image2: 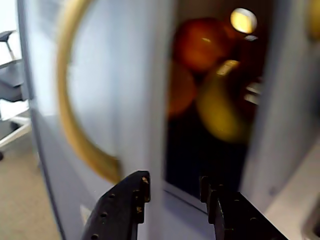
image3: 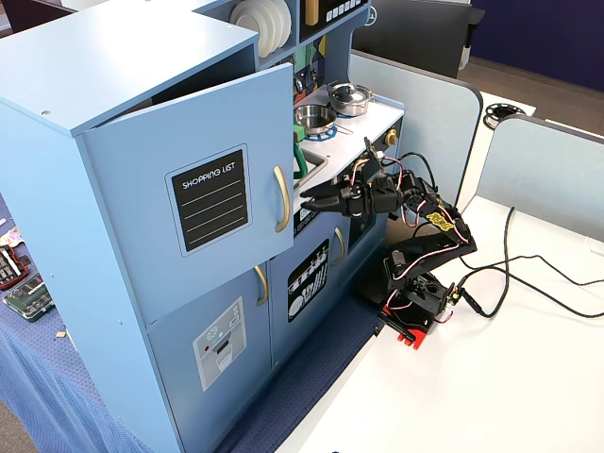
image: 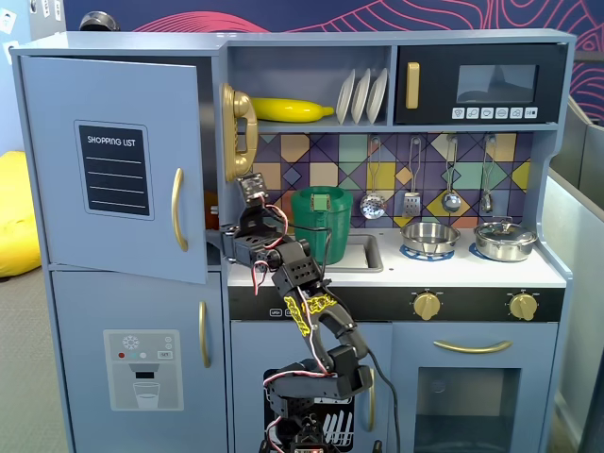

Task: Open the left cabinet door

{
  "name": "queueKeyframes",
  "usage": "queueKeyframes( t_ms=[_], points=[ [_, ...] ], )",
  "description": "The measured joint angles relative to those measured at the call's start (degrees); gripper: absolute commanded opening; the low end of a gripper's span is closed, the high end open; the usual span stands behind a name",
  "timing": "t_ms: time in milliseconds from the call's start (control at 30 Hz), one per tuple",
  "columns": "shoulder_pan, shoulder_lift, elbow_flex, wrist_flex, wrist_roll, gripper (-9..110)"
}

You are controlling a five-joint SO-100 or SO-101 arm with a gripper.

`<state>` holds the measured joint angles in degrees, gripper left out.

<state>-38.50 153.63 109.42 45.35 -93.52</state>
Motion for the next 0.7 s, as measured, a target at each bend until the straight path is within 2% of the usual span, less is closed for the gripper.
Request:
queueKeyframes(
  t_ms=[100, 300, 533, 700],
  points=[
    [3.69, -2.46, 0.00, -1.58, 0.35, 0],
    [5.36, -11.60, 0.09, -12.48, 0.18, 0],
    [-1.32, -16.00, 0.09, -16.44, -4.39, 0],
    [-10.90, -15.38, 0.09, -16.26, -6.77, 0]
  ],
)
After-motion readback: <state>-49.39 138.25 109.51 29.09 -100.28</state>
